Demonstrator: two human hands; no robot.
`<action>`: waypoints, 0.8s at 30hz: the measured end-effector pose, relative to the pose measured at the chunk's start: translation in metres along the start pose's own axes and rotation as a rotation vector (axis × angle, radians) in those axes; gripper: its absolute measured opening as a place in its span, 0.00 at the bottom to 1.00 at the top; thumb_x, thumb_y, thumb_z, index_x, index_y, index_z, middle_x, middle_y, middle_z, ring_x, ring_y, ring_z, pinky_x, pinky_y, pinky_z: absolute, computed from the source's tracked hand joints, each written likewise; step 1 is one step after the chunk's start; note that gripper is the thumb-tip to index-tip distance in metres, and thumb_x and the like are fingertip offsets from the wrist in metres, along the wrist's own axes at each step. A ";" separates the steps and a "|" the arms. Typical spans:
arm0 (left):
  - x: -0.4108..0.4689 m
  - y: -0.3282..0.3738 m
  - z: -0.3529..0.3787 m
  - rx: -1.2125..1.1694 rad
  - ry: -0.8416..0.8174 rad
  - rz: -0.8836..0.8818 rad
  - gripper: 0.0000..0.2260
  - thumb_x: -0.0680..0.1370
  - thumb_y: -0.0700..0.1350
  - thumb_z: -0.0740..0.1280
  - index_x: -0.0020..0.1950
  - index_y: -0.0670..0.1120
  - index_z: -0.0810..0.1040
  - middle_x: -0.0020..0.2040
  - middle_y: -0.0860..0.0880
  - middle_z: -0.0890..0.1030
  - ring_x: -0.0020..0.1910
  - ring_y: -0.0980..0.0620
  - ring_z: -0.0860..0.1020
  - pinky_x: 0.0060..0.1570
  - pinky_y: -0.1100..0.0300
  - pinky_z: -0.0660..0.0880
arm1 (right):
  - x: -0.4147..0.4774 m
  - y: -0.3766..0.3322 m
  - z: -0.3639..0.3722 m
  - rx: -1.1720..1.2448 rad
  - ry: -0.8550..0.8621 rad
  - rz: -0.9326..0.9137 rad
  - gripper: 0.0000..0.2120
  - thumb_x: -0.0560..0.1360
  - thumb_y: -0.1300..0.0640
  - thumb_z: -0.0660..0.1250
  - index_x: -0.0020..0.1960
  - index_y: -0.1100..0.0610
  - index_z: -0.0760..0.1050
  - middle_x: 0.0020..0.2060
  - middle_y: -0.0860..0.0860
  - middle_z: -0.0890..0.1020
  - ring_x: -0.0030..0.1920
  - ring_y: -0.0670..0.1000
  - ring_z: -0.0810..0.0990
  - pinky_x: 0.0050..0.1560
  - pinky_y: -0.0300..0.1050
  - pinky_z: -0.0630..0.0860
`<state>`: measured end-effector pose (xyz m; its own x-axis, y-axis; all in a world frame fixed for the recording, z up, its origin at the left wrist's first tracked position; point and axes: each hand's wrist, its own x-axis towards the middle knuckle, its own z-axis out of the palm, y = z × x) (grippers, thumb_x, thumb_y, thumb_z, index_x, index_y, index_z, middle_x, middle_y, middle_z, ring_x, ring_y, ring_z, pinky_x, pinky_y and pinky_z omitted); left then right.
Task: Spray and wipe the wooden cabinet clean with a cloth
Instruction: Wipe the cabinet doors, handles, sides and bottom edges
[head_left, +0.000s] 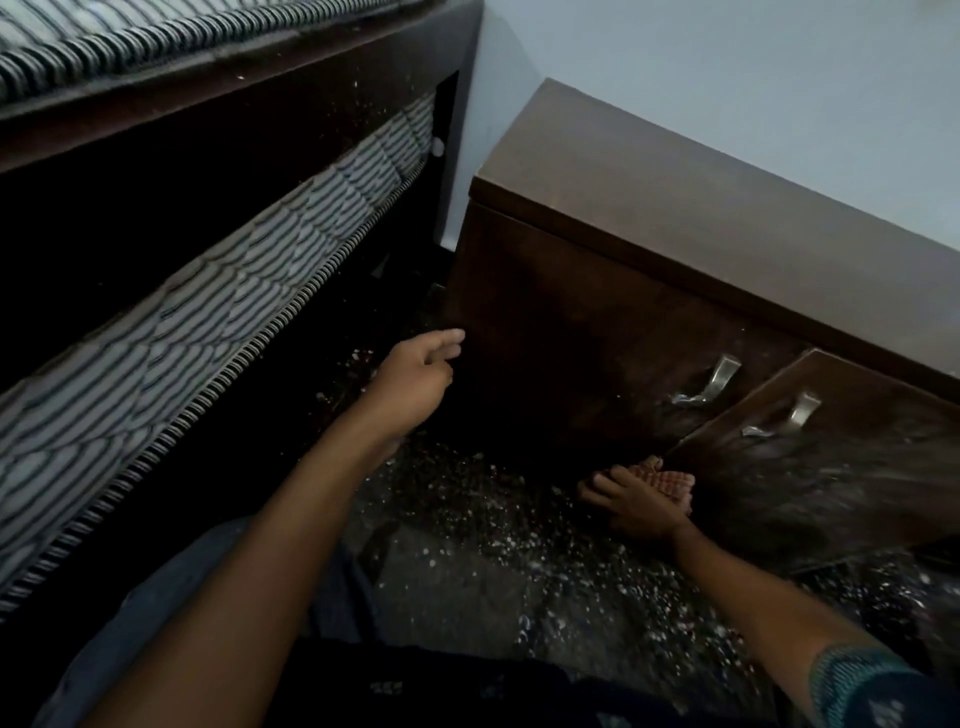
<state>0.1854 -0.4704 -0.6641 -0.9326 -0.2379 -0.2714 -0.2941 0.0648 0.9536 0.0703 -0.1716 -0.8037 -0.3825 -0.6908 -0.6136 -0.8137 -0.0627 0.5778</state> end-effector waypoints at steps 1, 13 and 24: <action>0.000 0.003 0.005 -0.053 -0.025 -0.012 0.21 0.81 0.35 0.53 0.73 0.49 0.64 0.72 0.50 0.67 0.70 0.50 0.67 0.63 0.57 0.66 | -0.004 -0.006 0.003 -0.004 0.055 0.026 0.17 0.70 0.44 0.64 0.55 0.47 0.80 0.58 0.43 0.79 0.55 0.53 0.71 0.54 0.48 0.64; -0.002 0.020 0.032 -0.299 0.075 -0.085 0.20 0.82 0.41 0.55 0.74 0.51 0.62 0.72 0.50 0.68 0.70 0.51 0.66 0.61 0.58 0.64 | -0.019 0.012 -0.148 0.360 1.042 0.979 0.28 0.68 0.53 0.67 0.67 0.51 0.66 0.61 0.56 0.66 0.54 0.58 0.68 0.46 0.52 0.72; 0.000 0.018 0.038 -0.354 -0.051 -0.063 0.20 0.82 0.43 0.55 0.74 0.54 0.61 0.71 0.51 0.69 0.71 0.51 0.66 0.69 0.50 0.61 | -0.036 0.042 -0.117 0.342 0.986 1.306 0.18 0.79 0.58 0.54 0.66 0.53 0.73 0.60 0.58 0.67 0.52 0.59 0.68 0.46 0.54 0.70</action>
<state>0.1720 -0.4325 -0.6523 -0.9267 -0.1813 -0.3291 -0.2694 -0.2901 0.9183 0.1010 -0.2339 -0.6940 -0.5397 -0.3155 0.7805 -0.2943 0.9393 0.1761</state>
